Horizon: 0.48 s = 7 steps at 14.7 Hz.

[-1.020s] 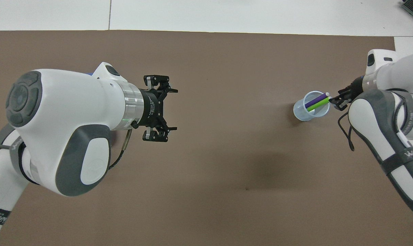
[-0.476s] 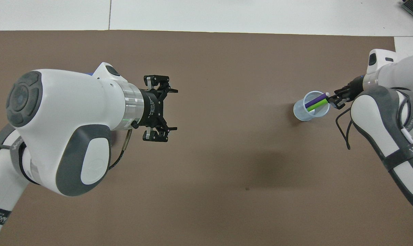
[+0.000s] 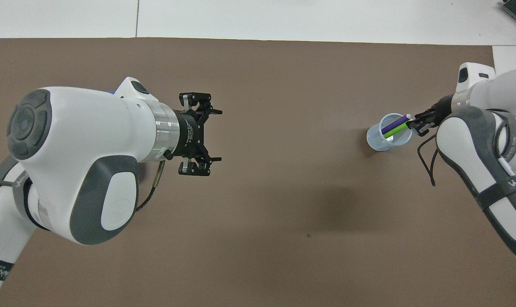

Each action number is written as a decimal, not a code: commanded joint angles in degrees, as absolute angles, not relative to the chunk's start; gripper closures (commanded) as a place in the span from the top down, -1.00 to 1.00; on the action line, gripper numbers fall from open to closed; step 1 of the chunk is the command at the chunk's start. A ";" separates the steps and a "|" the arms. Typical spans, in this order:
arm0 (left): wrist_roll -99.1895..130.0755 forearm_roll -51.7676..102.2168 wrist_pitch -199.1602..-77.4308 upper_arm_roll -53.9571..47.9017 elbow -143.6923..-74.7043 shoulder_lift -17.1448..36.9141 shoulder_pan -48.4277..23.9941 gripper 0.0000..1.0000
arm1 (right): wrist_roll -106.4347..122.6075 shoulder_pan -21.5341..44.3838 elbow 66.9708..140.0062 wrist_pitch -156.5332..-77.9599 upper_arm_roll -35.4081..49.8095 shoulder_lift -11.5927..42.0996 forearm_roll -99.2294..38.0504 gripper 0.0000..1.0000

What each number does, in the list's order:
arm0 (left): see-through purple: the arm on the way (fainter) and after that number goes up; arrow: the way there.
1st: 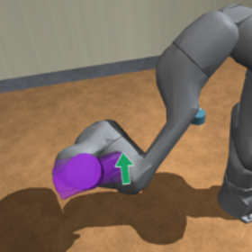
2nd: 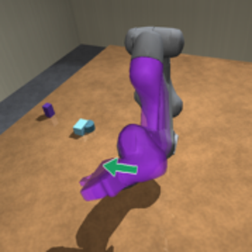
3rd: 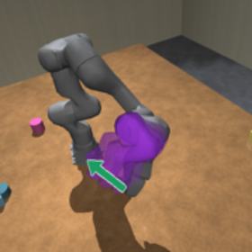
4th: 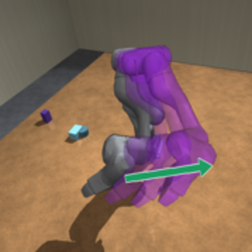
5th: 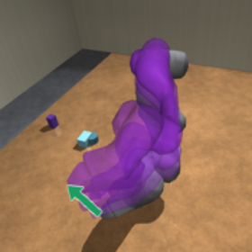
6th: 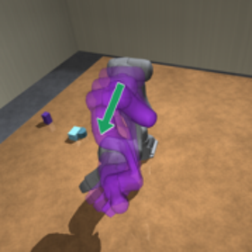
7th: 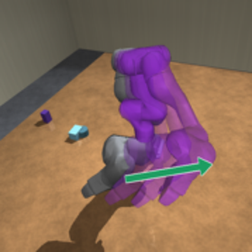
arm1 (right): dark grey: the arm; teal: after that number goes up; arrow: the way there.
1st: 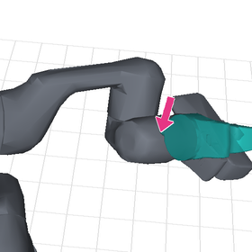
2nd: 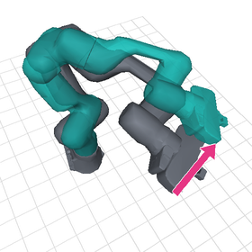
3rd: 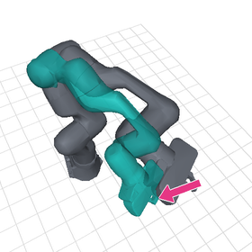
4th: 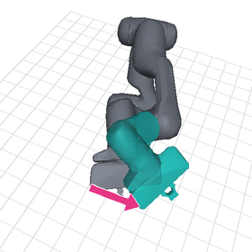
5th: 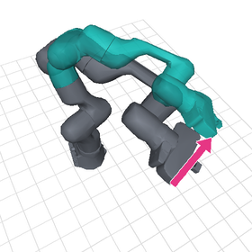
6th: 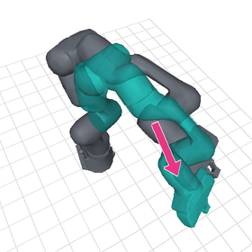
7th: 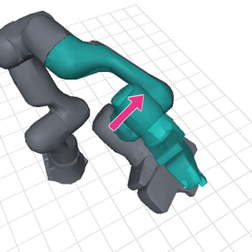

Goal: Right arm passes pens to left for tray arrangement
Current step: 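Grasp the green pen in the cup with the right gripper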

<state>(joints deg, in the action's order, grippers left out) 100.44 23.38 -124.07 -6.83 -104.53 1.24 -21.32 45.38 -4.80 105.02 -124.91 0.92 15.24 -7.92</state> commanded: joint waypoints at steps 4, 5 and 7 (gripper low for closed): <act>101.16 24.43 -125.51 -6.24 -106.70 -0.35 -22.15 1.00 | 43.33 -4.48 104.77 -125.42 1.23 15.82 -8.79 -0.37; 101.16 24.43 -125.51 -6.24 -106.61 -0.44 -22.15 1.00 | 43.24 -4.40 104.77 -125.42 1.23 15.82 -8.79 -0.38; 101.16 24.43 -125.51 -6.24 -106.61 -0.35 -22.15 1.00 | 42.81 -4.31 104.85 -125.25 1.23 15.82 -8.79 -0.40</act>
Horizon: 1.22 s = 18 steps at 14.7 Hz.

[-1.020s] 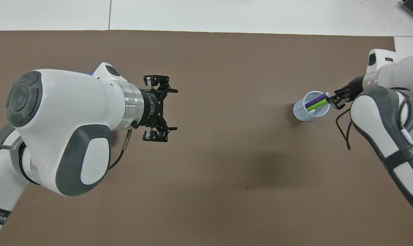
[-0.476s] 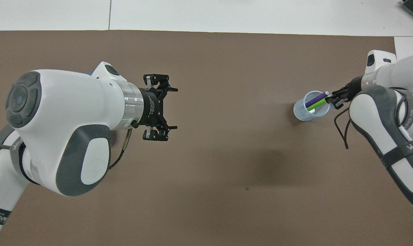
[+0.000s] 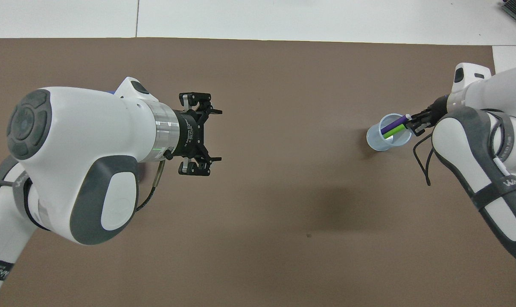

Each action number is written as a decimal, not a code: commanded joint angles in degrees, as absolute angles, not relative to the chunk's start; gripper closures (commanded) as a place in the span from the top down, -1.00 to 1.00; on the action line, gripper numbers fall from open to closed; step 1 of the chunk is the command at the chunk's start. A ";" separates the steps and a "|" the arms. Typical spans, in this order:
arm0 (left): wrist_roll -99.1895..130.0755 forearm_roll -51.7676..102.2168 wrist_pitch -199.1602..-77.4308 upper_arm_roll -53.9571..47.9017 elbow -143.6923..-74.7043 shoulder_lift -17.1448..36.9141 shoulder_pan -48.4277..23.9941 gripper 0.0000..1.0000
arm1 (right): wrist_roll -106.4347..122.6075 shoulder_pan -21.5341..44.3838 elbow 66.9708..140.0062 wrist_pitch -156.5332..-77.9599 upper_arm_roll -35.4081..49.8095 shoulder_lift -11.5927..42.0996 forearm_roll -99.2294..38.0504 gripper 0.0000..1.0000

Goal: Right arm passes pens to left for tray arrangement
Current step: 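Grasp the green pen in the cup with the right gripper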

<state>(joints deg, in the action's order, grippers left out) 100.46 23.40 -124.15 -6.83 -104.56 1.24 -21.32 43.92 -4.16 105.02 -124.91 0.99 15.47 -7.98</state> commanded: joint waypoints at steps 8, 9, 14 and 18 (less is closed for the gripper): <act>101.25 24.43 -125.51 -6.24 -106.61 -0.35 -22.15 1.00 | 41.66 -4.31 104.85 -124.54 1.23 15.73 -8.79 -0.79; 101.25 24.43 -125.42 -6.24 -106.52 -0.35 -22.15 1.00 | 41.66 -4.39 104.77 -123.93 1.23 15.73 -8.79 -0.80; 102.12 24.43 -125.42 -6.33 -105.82 -0.09 -22.67 1.00 | 39.91 -4.39 103.54 -121.12 1.23 15.73 -8.88 -0.94; 103.80 24.70 -126.38 -6.24 -105.47 0.09 -23.03 1.00 | 38.23 -4.22 102.57 -119.45 1.32 15.38 -8.88 -1.00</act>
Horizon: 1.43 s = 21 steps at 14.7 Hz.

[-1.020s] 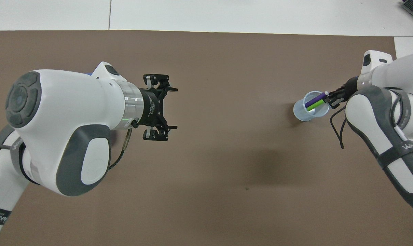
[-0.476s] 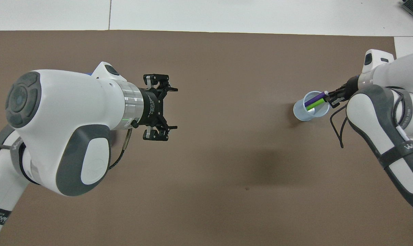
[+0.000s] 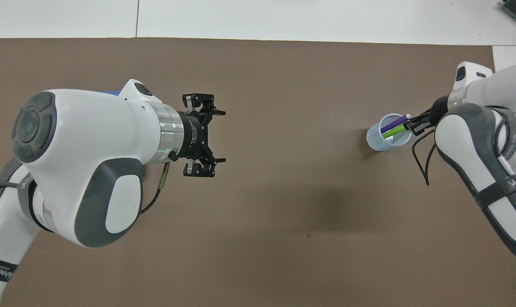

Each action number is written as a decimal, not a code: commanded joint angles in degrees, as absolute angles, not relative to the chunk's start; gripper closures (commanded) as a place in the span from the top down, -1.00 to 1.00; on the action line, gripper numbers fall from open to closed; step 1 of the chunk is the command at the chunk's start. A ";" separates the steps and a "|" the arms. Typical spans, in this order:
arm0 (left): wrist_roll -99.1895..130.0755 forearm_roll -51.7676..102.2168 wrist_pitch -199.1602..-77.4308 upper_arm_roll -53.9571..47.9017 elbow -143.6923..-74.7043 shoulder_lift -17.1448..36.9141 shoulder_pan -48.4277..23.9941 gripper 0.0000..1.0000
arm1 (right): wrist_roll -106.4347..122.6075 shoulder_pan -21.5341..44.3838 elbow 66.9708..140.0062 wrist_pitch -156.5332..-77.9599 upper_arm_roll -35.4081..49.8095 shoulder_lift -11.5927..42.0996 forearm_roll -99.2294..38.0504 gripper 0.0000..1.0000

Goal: Right arm passes pens to left for tray arrangement
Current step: 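Grasp the green pen in the cup with the right gripper, then lift the green pen with the right gripper while the left gripper advances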

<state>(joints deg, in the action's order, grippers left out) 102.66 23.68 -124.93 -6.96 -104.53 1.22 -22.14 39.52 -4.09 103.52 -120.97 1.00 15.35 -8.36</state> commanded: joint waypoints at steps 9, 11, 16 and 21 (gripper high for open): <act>103.97 24.79 -129.11 -6.24 -105.73 0.17 -23.03 1.00 | 34.81 -4.13 101.16 -116.46 1.32 13.27 -8.70 -1.00; 105.11 25.48 -129.29 -6.33 -105.73 0.18 -23.55 1.00 | 34.10 -3.87 101.16 -116.10 1.41 13.10 -8.70 -1.00; 107.23 26.28 -132.89 -6.33 -105.82 0.35 -24.87 1.00 | 33.31 -3.69 100.73 -114.53 1.32 11.96 -7.83 -1.00; 107.84 26.81 -134.12 -6.33 -106.00 0.44 -25.93 1.00 | 33.31 -4.48 98.27 -109.17 0.70 8.36 -7.65 -1.00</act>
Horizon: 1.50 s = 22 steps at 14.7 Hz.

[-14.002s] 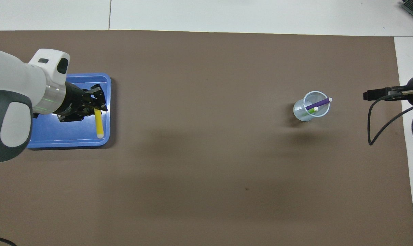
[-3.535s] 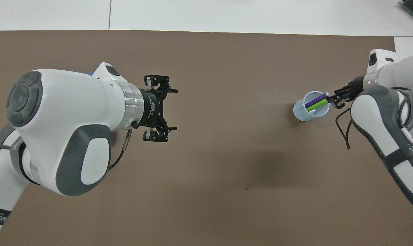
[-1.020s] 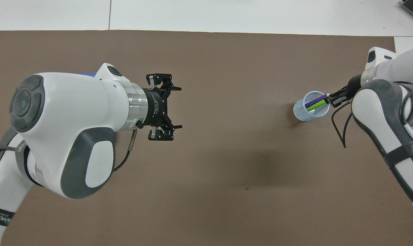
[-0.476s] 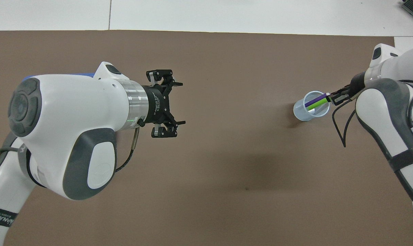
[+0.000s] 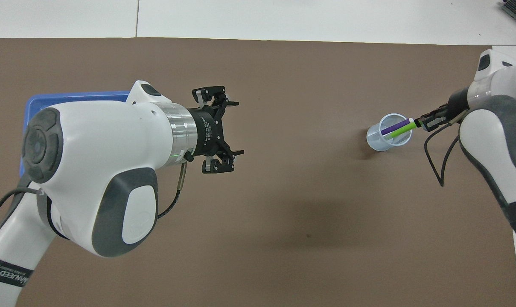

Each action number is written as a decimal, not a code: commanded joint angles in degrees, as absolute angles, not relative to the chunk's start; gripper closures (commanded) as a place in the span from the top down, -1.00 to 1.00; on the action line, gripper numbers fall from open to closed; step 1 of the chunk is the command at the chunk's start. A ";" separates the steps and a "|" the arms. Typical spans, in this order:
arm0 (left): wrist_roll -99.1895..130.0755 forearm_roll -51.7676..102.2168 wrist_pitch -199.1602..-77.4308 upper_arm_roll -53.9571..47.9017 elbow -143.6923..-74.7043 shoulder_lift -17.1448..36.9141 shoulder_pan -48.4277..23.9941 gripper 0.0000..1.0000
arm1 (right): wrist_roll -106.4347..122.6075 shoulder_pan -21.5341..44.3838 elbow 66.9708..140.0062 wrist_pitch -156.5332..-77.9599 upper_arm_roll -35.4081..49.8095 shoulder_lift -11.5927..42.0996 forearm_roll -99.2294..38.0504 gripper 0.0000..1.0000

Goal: Right arm passes pens to left for tray arrangement
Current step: 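Lift the green pen with the right gripper while the left gripper advances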

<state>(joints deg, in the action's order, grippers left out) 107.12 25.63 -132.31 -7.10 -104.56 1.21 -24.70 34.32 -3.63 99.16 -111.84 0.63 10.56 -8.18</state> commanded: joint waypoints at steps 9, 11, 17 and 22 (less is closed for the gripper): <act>114.78 27.16 -143.43 -6.24 -107.05 1.14 -29.18 1.00 | 19.90 -4.14 93.17 -108.72 0.97 5.01 -7.82 -1.00; 114.87 27.16 -143.61 -6.24 -107.31 1.05 -29.71 1.00 | 12.17 -3.78 92.11 -109.33 1.32 5.01 -8.70 -1.00; 117.68 27.25 -149.05 -6.24 -108.02 1.41 -31.02 1.00 | -5.16 -2.90 88.95 -110.56 3.78 5.10 -15.46 -1.00; 117.95 27.25 -154.32 -6.24 -107.67 4.21 -32.60 1.00 | -10.97 -2.37 86.84 -111.27 4.22 5.19 -15.82 -1.00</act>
<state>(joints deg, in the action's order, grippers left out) 117.46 26.14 -150.67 -7.06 -107.18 3.11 -30.89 -7.94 -2.33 88.30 -111.01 3.63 4.82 -14.65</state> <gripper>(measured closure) 0.000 0.819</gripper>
